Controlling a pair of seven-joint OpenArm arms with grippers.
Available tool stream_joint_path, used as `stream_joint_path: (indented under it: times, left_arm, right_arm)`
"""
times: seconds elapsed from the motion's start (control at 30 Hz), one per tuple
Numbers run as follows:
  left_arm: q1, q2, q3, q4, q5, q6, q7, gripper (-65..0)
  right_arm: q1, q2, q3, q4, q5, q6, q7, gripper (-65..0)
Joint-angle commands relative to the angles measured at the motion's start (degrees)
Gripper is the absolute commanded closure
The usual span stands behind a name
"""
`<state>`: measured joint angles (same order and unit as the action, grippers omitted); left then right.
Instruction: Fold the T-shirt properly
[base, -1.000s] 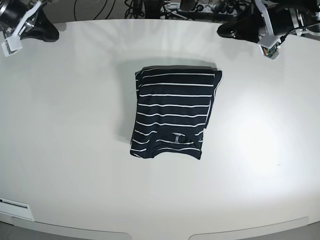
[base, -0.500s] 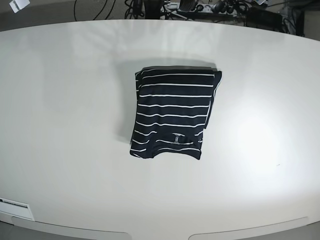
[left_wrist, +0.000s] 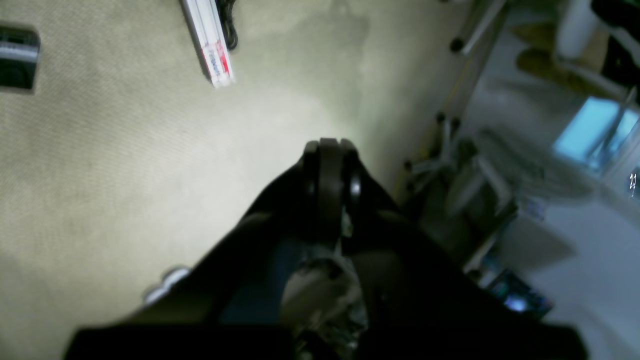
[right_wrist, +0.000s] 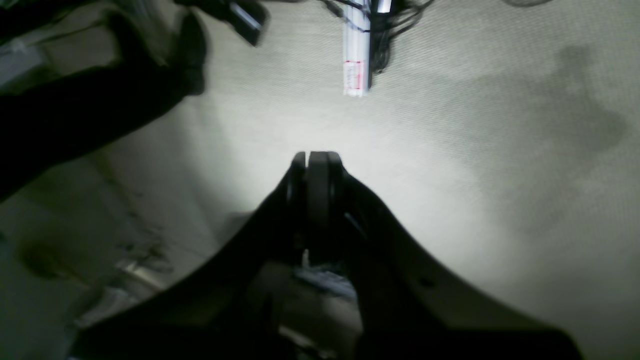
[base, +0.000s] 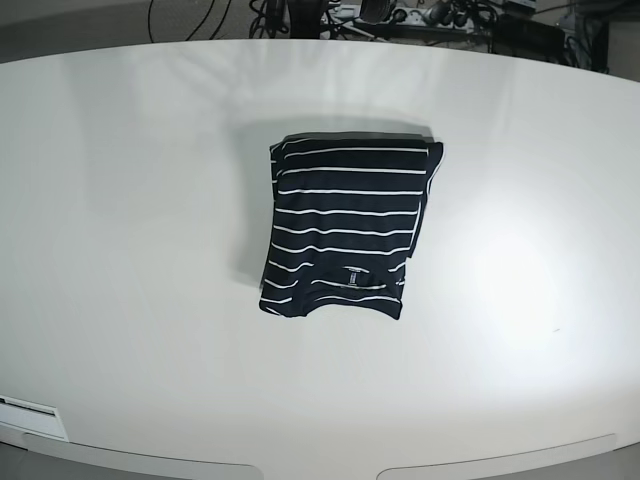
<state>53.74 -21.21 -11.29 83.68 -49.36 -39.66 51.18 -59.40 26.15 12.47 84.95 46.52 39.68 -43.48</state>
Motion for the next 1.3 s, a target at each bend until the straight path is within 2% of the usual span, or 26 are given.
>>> stream_joint_path:
  times: [0.0,0.13,0.23,0.33,0.37,0.43,0.53,0.67,0.77,0.87,0.97,1.03,1.17,1.27]
  left_arm:
    - [-0.87,-0.55,0.90,-2.67,1.36,-0.34,-2.16,0.0]
    - [-9.09,-0.52,4.66,-15.72,10.95,-0.34,-14.73,0.0]
    - [-14.82,-0.44,6.78,-24.33,20.46,-0.34,-24.96,0.0]
    - [-19.67,0.79,7.93,-32.52,30.64,-0.34,-37.55,0.0]
    - [-20.87,1.51,8.15,-35.23,33.57,1.55,-42.07,0.0]
    - [-23.34,3.02,8.90,-40.35,38.71,9.44,-49.51,0.0]
    - [-26.99,5.29,11.23,-46.71,42.56,19.17,-56.08,0.0]
    - [-30.80,8.48,17.42,-51.95,46.34,28.17,-59.34,0.0]
    - [-32.89,11.32,22.40,-54.69,44.04,33.64,-59.39,0.0]
    - [-34.47,14.10,25.27,-57.46,42.88,37.46,-60.28,0.0]
    - [-36.06,16.37,25.90,-59.82,42.86,38.42,-60.52,0.0]
    - [-36.83,17.14,25.90,-60.98,42.88,38.42,-60.94,0.0]
    - [-37.22,17.25,25.90,-61.07,42.91,38.36,-60.83,0.0]
    - [-37.24,17.27,25.90,-61.00,43.54,38.36,-61.07,0.0]
  right_arm:
    - [0.59,0.68,-1.57,-1.77,-2.21,0.32,2.19,0.0]
    - [8.07,0.66,-9.77,-11.10,-12.50,0.09,12.63,0.0]
    - [13.88,0.50,-15.74,-17.62,-19.98,-7.61,19.87,0.0]
    - [19.61,0.17,-21.79,-23.93,-24.59,-14.86,25.53,0.0]
    - [21.38,-0.26,-23.71,-25.97,-25.38,-16.76,26.93,0.0]
    - [24.92,-1.66,-27.17,-30.18,-28.06,-20.04,29.29,0.0]
    - [29.77,-4.63,-31.61,-36.79,-31.01,-24.65,33.16,0.0]
    - [35.47,-9.16,-36.79,-45.72,-33.73,-27.87,35.41,0.0]
    - [38.42,-12.72,-39.98,-50.38,-33.73,-29.88,35.58,0.0]
    - [39.26,-16.04,-42.25,-52.48,-35.30,-31.36,37.42,0.0]
    - [39.23,-18.86,-42.95,-52.54,-40.11,-34.75,39.63,0.0]
    - [39.39,-19.98,-42.91,-52.54,-40.61,-35.87,39.58,0.0]
    - [39.43,-21.00,-42.91,-52.52,-40.65,-35.45,39.63,0.0]
    - [39.56,-22.40,-42.91,-52.46,-41.18,-33.97,39.67,0.0]
